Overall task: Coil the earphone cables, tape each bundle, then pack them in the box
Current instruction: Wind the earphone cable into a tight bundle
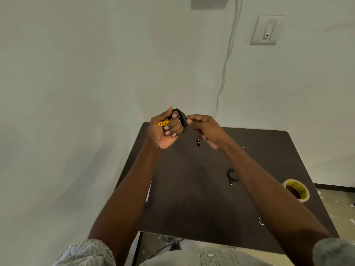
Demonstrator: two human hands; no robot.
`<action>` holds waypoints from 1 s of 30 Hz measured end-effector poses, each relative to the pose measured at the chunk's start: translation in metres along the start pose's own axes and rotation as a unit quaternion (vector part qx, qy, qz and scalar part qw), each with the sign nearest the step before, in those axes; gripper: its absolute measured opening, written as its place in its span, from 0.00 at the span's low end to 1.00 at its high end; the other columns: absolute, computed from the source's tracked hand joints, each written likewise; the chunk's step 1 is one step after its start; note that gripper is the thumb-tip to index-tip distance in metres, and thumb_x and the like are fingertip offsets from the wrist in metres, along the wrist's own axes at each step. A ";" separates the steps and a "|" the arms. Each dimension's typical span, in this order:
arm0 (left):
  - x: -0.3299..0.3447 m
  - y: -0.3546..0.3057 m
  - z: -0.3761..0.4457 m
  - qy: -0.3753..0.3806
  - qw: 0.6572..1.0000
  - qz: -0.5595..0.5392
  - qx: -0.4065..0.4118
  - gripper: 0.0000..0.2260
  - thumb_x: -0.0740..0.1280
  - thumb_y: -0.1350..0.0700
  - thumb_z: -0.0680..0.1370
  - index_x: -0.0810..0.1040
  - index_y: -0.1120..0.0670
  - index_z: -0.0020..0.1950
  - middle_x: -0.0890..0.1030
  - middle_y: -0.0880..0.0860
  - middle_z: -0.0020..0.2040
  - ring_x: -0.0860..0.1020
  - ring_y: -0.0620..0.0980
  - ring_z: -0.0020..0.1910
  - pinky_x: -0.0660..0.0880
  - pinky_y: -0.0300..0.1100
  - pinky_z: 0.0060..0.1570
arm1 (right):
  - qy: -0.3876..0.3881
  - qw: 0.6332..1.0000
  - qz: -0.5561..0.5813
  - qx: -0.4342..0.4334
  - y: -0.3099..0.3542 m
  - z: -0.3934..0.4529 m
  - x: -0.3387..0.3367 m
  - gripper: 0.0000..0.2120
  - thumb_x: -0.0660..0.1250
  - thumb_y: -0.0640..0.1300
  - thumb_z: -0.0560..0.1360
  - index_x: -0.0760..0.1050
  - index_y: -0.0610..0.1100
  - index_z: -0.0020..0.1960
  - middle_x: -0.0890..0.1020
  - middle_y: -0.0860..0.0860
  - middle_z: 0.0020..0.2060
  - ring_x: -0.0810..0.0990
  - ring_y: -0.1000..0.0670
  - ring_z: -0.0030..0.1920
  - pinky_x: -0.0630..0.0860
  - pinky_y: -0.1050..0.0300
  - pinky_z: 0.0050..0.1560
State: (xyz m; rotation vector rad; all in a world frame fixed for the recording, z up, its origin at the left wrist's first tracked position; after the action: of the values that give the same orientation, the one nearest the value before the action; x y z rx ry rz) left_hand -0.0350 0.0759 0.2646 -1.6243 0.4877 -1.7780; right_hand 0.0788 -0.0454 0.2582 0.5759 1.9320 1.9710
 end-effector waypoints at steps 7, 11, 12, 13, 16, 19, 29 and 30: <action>-0.002 0.003 0.004 -0.092 0.991 -0.043 0.085 0.14 0.55 0.53 0.83 0.74 0.57 0.43 0.67 0.48 0.24 0.66 0.46 0.23 0.66 0.41 0.29 | 0.056 0.998 0.011 0.038 -0.017 -0.009 0.005 0.12 0.62 0.43 0.81 0.77 0.38 0.61 0.81 0.47 0.38 0.70 0.54 0.24 0.62 0.63 0.22; -0.006 0.003 0.006 -0.141 0.983 -0.032 0.114 0.12 0.55 0.55 0.83 0.73 0.58 0.46 0.70 0.49 0.27 0.67 0.46 0.25 0.66 0.40 0.30 | 0.068 0.996 -0.003 0.058 -0.024 -0.015 0.007 0.12 0.62 0.42 0.81 0.76 0.36 0.60 0.77 0.47 0.33 0.73 0.52 0.27 0.68 0.63 0.26; -0.008 0.004 0.006 -0.153 0.981 -0.030 0.116 0.12 0.55 0.56 0.83 0.74 0.59 0.47 0.70 0.49 0.27 0.68 0.45 0.25 0.66 0.40 0.31 | 0.067 0.996 -0.008 0.063 -0.023 -0.016 0.007 0.12 0.63 0.42 0.81 0.77 0.36 0.59 0.77 0.48 0.32 0.72 0.52 0.28 0.68 0.62 0.27; -0.008 0.006 0.006 -0.163 0.979 -0.027 0.117 0.11 0.55 0.56 0.83 0.74 0.59 0.47 0.70 0.49 0.28 0.68 0.45 0.25 0.66 0.39 0.31 | 0.064 0.996 -0.018 0.065 -0.023 -0.016 0.007 0.12 0.63 0.42 0.81 0.77 0.36 0.59 0.76 0.48 0.32 0.70 0.52 0.28 0.67 0.62 0.27; -0.010 0.009 0.006 -0.172 0.978 -0.017 0.116 0.11 0.56 0.56 0.82 0.74 0.59 0.47 0.70 0.49 0.27 0.67 0.46 0.25 0.65 0.40 0.31 | 0.052 0.995 -0.057 0.060 -0.019 -0.015 0.004 0.14 0.62 0.47 0.81 0.79 0.38 0.57 0.74 0.49 0.30 0.65 0.54 0.24 0.60 0.61 0.25; -0.013 0.008 0.006 -0.153 0.983 -0.007 0.102 0.13 0.57 0.53 0.82 0.75 0.59 0.44 0.67 0.49 0.24 0.65 0.45 0.21 0.61 0.40 0.27 | 0.059 0.995 -0.057 0.060 -0.011 -0.016 0.003 0.18 0.59 0.58 0.81 0.78 0.49 0.61 0.73 0.47 0.29 0.61 0.54 0.21 0.56 0.62 0.23; 0.000 -0.002 0.001 -0.076 0.997 0.026 0.002 0.19 0.54 0.53 0.82 0.74 0.55 0.35 0.62 0.46 0.18 0.60 0.43 0.16 0.53 0.40 0.23 | 0.142 0.986 0.031 0.079 0.001 -0.007 -0.004 0.17 0.63 0.47 0.81 0.73 0.34 0.60 0.81 0.35 0.51 0.82 0.40 0.50 0.79 0.49 0.52; 0.002 -0.002 0.001 -0.069 0.997 0.029 -0.006 0.19 0.54 0.54 0.82 0.74 0.55 0.34 0.62 0.46 0.18 0.60 0.42 0.15 0.53 0.39 0.23 | 0.151 0.985 0.043 0.076 0.004 -0.006 -0.003 0.19 0.63 0.50 0.80 0.72 0.35 0.62 0.80 0.35 0.53 0.82 0.39 0.51 0.79 0.48 0.54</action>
State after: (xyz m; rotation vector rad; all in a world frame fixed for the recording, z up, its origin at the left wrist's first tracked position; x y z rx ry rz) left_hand -0.0344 0.0762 0.2672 -1.7109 0.4769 -1.6113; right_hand 0.0788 -0.0521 0.2618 0.4246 2.2896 2.0764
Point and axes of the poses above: each hand's wrist, its own z-axis towards the middle knuckle, its own x-axis out of the palm, y = z × x, the point moved 1 cm from there along z, towards the middle knuckle
